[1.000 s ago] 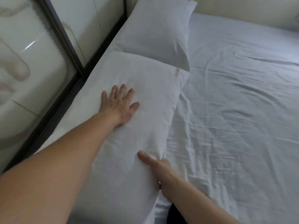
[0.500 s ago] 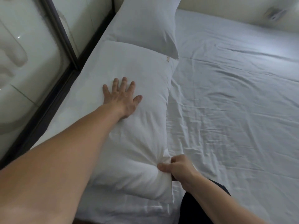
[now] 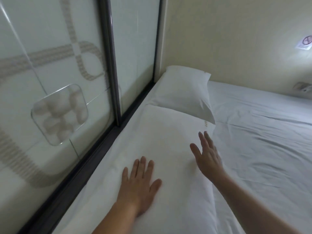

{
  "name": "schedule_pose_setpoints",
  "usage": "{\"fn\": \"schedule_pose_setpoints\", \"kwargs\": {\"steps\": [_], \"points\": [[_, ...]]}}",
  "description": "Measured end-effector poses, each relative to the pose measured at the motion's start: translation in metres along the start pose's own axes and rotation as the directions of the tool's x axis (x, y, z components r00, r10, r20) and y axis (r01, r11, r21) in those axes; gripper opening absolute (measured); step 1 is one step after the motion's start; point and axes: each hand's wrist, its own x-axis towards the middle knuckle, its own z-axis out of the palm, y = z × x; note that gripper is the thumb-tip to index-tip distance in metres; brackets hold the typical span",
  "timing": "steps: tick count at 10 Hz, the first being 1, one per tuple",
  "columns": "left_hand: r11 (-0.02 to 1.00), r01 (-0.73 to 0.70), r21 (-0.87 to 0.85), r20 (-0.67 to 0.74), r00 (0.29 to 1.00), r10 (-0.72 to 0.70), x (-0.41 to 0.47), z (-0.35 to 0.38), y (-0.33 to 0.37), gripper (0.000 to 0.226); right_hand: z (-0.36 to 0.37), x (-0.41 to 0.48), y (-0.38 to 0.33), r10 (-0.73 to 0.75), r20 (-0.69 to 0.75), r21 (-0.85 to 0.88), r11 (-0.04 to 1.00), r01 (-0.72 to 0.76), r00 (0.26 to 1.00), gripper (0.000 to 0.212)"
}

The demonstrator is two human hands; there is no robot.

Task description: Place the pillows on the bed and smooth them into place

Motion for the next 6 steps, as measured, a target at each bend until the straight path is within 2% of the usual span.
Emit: {"fn": "schedule_pose_setpoints", "kwargs": {"steps": [1, 2, 3, 4, 5, 6], "points": [[0.991, 0.137, -0.005, 0.035, 0.99, -0.136, -0.031, 0.013, -0.039, 0.076, 0.036, 0.007, 0.023, 0.255, 0.198, -0.121, 0.964, -0.235, 0.946, 0.067], [0.952, 0.306, -0.009, 0.01, 0.952, -0.306, -0.045, 0.001, -0.073, 0.077, 0.015, 0.003, 0.038, 0.593, 0.105, -0.072, 0.805, -0.589, 0.798, 0.071], [0.934, 0.336, -0.122, -0.044, 0.938, -0.344, -0.045, -0.006, -0.08, 0.073, 0.012, -0.013, 0.015, 0.169, -0.105, -0.042, 0.984, -0.174, 0.98, 0.065], [0.91, 0.338, -0.24, 0.04, 0.94, -0.339, -0.062, 0.009, -0.07, 0.069, 0.043, -0.063, 0.001, -0.248, 0.02, -0.122, 0.961, 0.249, 0.969, 0.064], [0.839, 0.498, -0.222, 0.105, 0.867, -0.487, -0.089, 0.012, -0.092, 0.072, 0.037, -0.092, 0.039, 0.176, 0.118, -0.222, 0.964, -0.147, 0.977, 0.055], [0.851, 0.525, -0.007, -0.061, 0.849, -0.525, -0.117, -0.009, -0.106, 0.074, 0.006, -0.122, 0.058, 0.309, 0.203, -0.393, 0.895, -0.211, 0.929, 0.044]]}}
